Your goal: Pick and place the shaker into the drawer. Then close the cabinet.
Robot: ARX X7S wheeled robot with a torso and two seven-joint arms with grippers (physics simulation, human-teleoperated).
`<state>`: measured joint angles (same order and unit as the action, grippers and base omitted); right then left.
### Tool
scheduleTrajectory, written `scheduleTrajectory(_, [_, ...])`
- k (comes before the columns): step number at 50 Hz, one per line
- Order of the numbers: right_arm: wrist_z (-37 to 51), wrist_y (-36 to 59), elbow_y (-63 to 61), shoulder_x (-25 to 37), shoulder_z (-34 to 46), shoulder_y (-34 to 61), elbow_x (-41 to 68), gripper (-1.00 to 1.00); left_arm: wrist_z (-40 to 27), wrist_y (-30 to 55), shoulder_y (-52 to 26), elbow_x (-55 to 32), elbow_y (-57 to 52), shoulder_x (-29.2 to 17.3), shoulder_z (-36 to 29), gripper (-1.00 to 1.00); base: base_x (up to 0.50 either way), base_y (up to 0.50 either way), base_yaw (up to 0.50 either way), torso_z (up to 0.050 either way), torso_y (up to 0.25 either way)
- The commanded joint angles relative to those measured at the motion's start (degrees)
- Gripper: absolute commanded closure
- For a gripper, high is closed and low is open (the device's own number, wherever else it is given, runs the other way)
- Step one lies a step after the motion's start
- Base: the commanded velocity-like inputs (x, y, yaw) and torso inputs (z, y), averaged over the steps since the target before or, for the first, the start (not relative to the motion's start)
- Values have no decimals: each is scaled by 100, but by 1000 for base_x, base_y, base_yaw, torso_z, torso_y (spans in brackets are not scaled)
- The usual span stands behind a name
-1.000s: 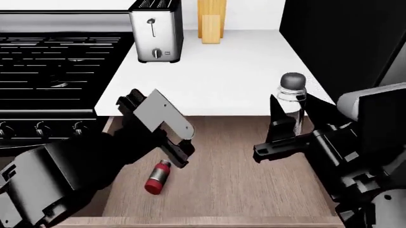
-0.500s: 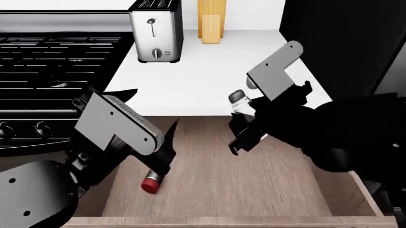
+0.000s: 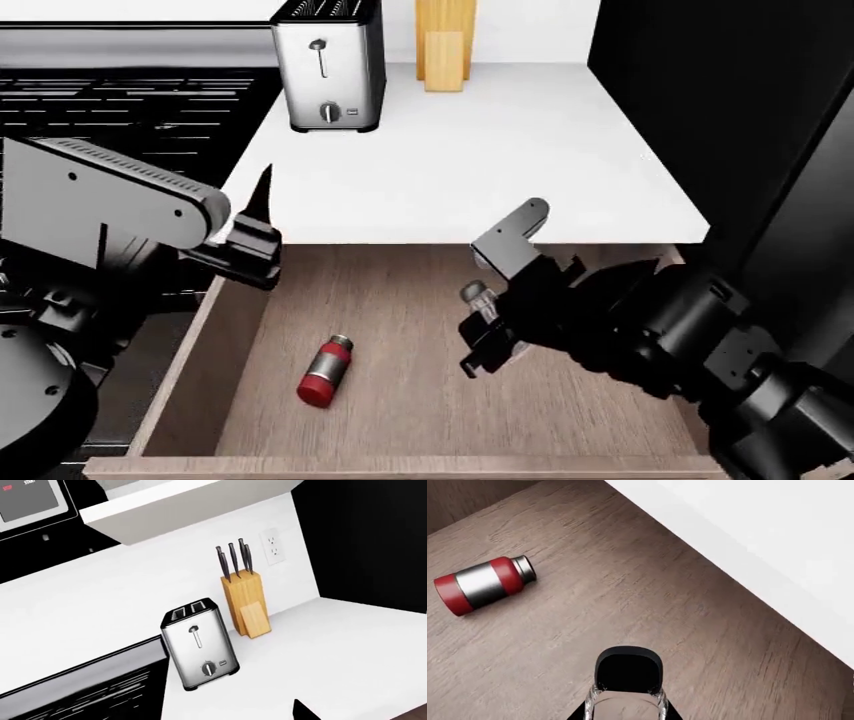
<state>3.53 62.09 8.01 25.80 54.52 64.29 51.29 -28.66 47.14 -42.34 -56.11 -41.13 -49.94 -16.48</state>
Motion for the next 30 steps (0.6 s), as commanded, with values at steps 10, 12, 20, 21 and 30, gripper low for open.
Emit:
scheduleTrajectory(10, [-227, -1037, 772, -249, 365, -1048, -456, 100, -521, 31, 43, -115, 34, -45, 303, -100, 0, 0, 0, 0, 0])
scheduleTrajectory(12, [-203, -1116, 800, -257, 356, -1168, -455, 100, -535, 31, 50, -116, 26, -30, 292, -100, 0, 0, 0, 0, 0])
scheduleTrajectory(20, [627, -1372, 236, -65, -354, -1403, -158, -100, -583, -21, 137, -158, -29, -2, 316, -100, 0, 0, 0, 0, 0])
scheduleTrajectory(21, [764, -1362, 19, 6, -503, -1413, -44, -100, -597, -26, 154, -159, -34, 7, 315, -100, 0, 0, 0, 0, 0])
scheduleTrajectory(30, [3091, -1567, -3499, 989, -2423, -1865, 1539, -100, -1298, 94, 236, -823, -277, 359, 476, -100, 0, 0, 0, 1, 0])
